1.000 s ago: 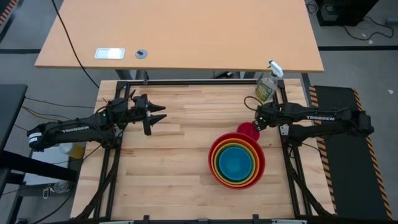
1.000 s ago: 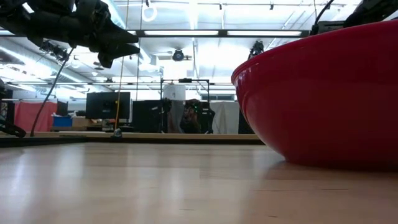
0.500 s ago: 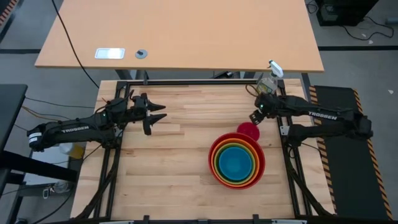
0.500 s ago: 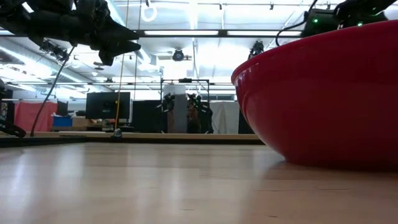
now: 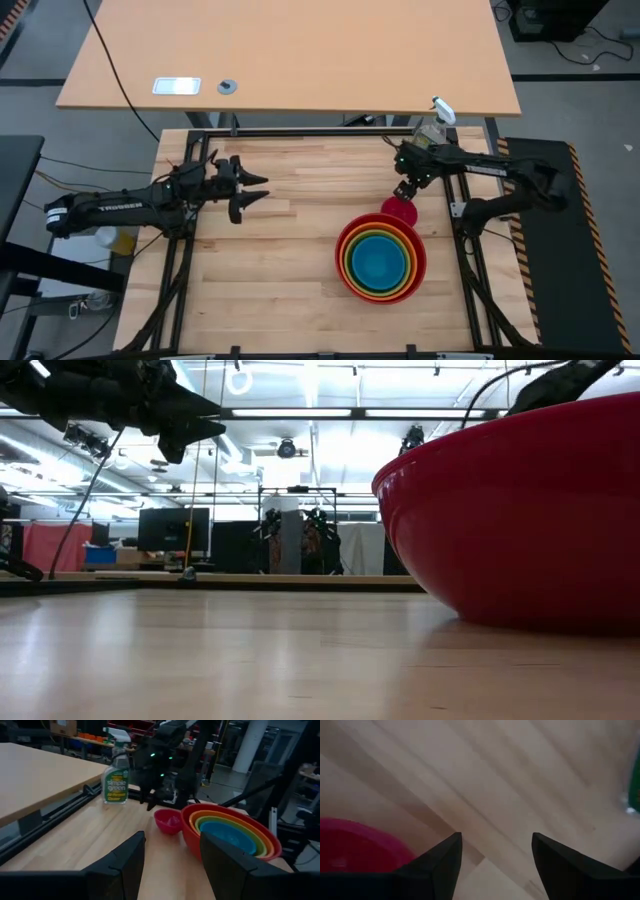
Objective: Nest bowls inside each other
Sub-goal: Stack the red bowl on top of the blue bowl
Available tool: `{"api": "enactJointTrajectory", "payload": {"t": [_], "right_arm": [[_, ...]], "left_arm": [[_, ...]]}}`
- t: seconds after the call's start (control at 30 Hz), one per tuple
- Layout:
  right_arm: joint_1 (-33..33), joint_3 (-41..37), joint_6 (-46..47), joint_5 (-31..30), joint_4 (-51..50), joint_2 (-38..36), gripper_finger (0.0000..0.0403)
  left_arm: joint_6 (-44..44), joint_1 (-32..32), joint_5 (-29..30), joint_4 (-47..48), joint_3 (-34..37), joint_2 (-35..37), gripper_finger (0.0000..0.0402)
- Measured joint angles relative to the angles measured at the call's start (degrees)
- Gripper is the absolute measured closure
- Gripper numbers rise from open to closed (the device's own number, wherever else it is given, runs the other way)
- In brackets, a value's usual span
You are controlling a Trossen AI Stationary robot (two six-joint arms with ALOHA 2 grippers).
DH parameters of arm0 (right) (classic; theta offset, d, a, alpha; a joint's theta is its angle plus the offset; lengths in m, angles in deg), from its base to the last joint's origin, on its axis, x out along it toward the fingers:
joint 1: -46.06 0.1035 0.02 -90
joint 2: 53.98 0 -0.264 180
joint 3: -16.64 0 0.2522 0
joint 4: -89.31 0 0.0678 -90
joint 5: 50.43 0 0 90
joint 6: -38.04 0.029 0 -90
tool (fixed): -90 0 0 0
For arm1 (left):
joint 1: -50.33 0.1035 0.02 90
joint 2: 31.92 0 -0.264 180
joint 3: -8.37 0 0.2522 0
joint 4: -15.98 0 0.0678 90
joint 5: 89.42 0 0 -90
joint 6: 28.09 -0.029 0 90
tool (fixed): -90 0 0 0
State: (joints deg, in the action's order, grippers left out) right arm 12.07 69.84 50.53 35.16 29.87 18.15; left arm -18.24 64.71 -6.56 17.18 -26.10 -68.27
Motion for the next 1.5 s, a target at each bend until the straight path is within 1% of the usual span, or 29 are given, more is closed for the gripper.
{"api": "enactJointTrajectory", "payload": {"t": [0.1,0.2,0.33,0.43,0.5,0.67,0.77,0.93,1.03,1.17,1.27,1.33,1.43,1.5], "right_arm": [[0.18,1.61,-2.75,2.19,-2.25,3.9,0.0158],[0.65,4.01,-3.68,1.58,-6.94,6.38,0.0158],[1.36,9.04,-4.01,0.18,-12.8,7.0,0.0158],[3.54,12.97,-4.78,0.61,-17.37,6.7,0.0158],[5.55,13.96,-5.45,0.9,-18.64,6.13,0.0158],[10.86,12.79,-7.82,1.08,-18.34,4.47,0.0158],[12.66,10.87,-7.78,-0.45,-15.05,4.29,0.0158],[13.71,7.61,-6.94,-0.65,-10.54,5.84,0.0158],[13.72,6.39,-6.9,-1.8,-9.28,7.04,0.0158],[13.74,5.26,-6.33,-1.72,-8.06,9.26,0.0161],[13.74,4.71,-5.0,-2.16,-7.89,11.27,0.0173],[13.8,4.42,-4.58,-2.59,-7.32,12.51,0.0189],[13.83,4.2,-4.05,-3.35,-6.17,14.03,0.0226],[13.85,4.3,-3.88,-3.94,-6.13,14.45,0.0257]], "left_arm": [[-0.17,-0.75,-0.01,0.11,0.0,0.0,0.0209],[-0.95,-0.93,-0.02,0.65,0.0,0.0,0.0209],[-1.69,-0.93,0.0,0.79,0.0,0.0,0.0209],[-1.68,-0.93,0.0,0.85,0.0,0.0,0.0209],[-1.54,-0.93,0.0,0.91,0.0,0.0,0.0209],[-0.75,-0.93,0.0,1.22,0.0,0.0,0.0209],[-0.14,-0.93,0.0,1.22,0.0,0.0,0.0209],[0.04,-0.93,0.0,1.22,0.0,0.0,0.0209],[0.04,-0.91,0.0,1.22,0.0,0.0,0.0209],[1.09,-0.91,0.01,1.22,0.0,0.0,0.0209],[2.12,-0.91,0.0,1.24,0.0,0.0,0.0209],[2.45,-0.91,0.02,1.25,0.0,0.0,0.0209],[2.91,-0.89,0.02,1.25,0.0,0.0,0.0209],[3.31,-0.89,0.02,1.25,0.0,0.0,0.0209]]}}
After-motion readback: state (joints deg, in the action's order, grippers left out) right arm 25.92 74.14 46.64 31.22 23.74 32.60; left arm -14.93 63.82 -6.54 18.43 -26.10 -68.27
